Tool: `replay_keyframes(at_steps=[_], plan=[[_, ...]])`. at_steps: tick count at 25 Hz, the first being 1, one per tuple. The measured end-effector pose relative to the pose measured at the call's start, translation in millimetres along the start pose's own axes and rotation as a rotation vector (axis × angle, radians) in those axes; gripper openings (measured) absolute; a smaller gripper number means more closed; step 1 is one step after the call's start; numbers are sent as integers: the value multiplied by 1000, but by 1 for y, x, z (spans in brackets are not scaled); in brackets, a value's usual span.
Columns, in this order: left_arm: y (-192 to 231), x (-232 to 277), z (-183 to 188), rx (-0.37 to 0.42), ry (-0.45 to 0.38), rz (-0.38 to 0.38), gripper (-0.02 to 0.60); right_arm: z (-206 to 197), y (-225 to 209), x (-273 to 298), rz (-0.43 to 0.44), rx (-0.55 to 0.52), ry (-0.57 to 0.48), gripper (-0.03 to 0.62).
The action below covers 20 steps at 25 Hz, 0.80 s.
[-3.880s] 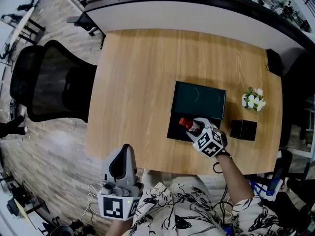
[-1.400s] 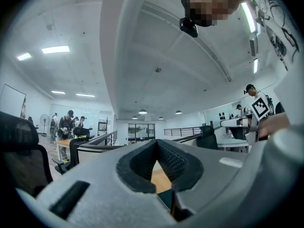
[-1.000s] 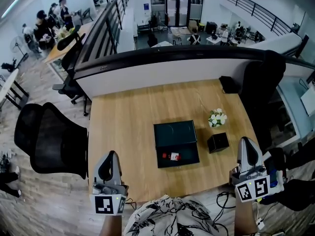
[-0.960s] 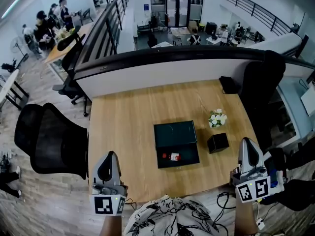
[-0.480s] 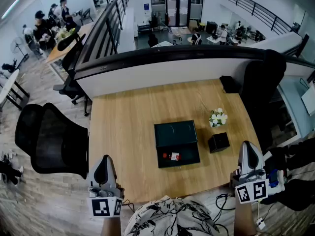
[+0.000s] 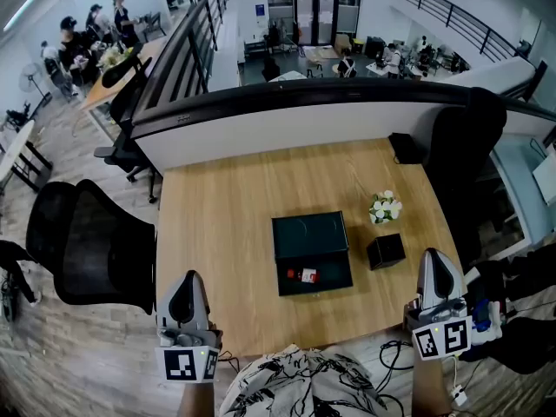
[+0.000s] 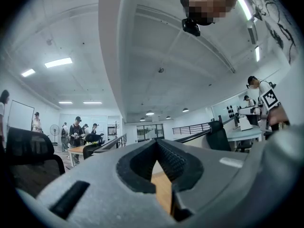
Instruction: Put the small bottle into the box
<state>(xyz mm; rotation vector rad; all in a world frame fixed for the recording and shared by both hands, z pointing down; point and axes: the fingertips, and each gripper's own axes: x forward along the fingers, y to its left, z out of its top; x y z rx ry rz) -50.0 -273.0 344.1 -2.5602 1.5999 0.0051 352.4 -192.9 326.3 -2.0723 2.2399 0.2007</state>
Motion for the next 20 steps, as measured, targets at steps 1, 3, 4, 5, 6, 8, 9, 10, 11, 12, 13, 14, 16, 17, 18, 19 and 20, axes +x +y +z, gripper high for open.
replay_keyframes(at_steps=[1,3,4,5,6,8,9,10,11,12,13,14,16,17,18,19,20], plan=[[-1,0,0,0,1,0,3,0,0,0,1,2,0,5],[-3,1,0,-2,1,-4,3,1,0,-1,3,2,-1,5],[-4,1,0,-3,0,-7,3,1,0,-1,5,0,-2,5],[-5,2,1,-3,0,-10,3,1,0,-1,7,-1,-1,5],[-6,2,1,-4,0,-11,3,1,-1,0,7,0,0,5],[-8,3,1,-7,0,-13,3,0,-2,-1,6,2,4,5],[-9,3,0,-8,0,-14,3,-1,-2,-1,5,2,6,5],[-9,4,0,-9,-1,-15,3,-1,-2,-1,5,3,7,5],[-10,4,0,-9,-1,-17,3,-2,-2,-1,5,3,9,5],[-10,5,0,-10,0,-18,3,-2,-2,-1,6,3,10,5],[-10,5,-1,-10,2,-19,3,-3,-1,0,8,3,11,5],[-11,6,-1,-11,3,-19,3,-3,-1,0,8,4,12,5],[-12,7,-1,-11,4,-20,3,-5,-2,0,7,6,15,5],[-12,8,-1,-11,4,-21,3,-5,-2,0,7,6,16,5],[-12,8,-1,-11,4,-21,3,-6,-3,0,7,7,18,5],[-13,8,-2,-11,5,-21,3,-7,-2,1,8,8,19,5],[-13,8,-2,-11,5,-22,3,-7,-2,1,8,8,20,5]])
